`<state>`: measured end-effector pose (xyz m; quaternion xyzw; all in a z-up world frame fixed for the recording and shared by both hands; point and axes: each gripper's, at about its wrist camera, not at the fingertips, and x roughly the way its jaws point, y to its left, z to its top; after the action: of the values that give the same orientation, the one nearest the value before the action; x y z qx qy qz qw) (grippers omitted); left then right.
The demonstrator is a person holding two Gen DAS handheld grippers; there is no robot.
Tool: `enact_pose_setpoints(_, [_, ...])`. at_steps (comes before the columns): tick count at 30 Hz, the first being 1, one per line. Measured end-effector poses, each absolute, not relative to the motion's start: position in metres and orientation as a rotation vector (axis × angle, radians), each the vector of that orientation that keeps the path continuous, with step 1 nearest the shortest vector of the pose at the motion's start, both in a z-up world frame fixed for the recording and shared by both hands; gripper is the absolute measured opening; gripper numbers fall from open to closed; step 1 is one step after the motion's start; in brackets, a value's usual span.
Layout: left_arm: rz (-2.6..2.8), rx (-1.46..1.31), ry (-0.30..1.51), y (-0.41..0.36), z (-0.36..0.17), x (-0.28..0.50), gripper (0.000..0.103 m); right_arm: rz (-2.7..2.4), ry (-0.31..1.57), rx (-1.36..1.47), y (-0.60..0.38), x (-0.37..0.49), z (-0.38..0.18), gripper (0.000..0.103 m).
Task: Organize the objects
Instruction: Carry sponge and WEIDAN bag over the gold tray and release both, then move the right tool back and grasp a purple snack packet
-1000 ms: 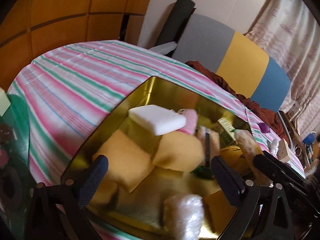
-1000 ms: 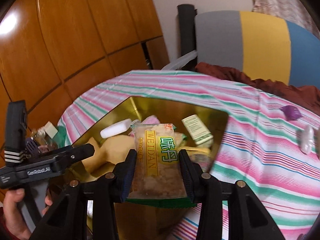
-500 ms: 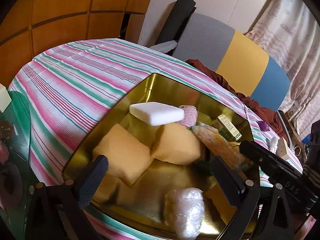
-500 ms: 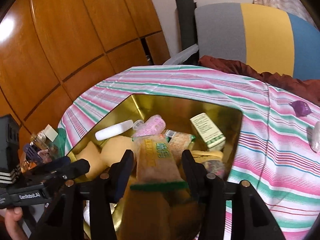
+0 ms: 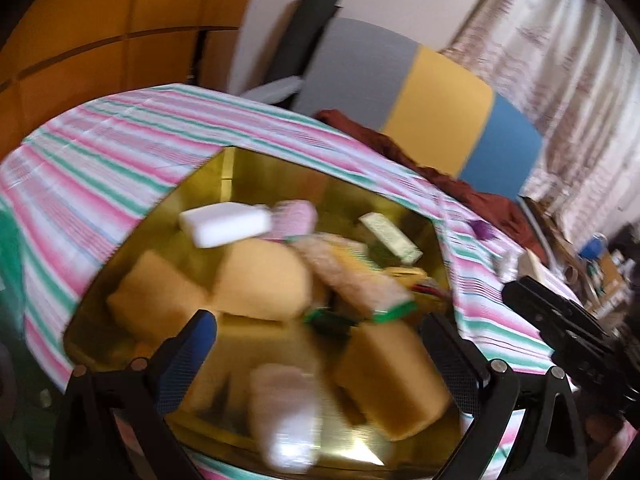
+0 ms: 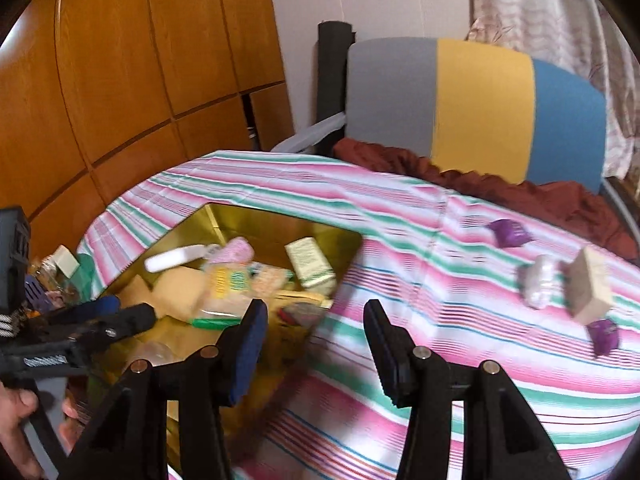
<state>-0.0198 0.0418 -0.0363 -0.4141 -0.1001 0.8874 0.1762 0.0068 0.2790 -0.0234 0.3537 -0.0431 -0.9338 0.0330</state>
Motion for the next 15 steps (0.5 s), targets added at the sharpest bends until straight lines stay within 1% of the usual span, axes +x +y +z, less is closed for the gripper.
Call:
enact_pose_setpoints(3, [2.474, -1.165, -0.241, 0.06, -0.032, -0.016, 0.103, -2.922, -0.103, 1.114, 0.297, 0.014, -0.024, 0.051])
enact_pose_setpoints(6, [2.412, -1.163, -0.224, 0.083, -0.028, -0.01, 0.103, -2.964, -0.112, 1.143, 0.323, 0.023, -0.025, 0.051])
enact_pose_setpoints(12, [2.293, -1.15, -0.119, 0.134, -0.023, 0.005, 0.103, -3.045, -0.197, 1.199, 0.383, 0.047, -0.03, 0.05])
enact_pose_setpoints(15, [2.231, -1.145, -0.078, 0.158, -0.023, 0.012, 0.103, -3.103, -0.259, 1.261, 0.429, 0.06, -0.038, 0.051])
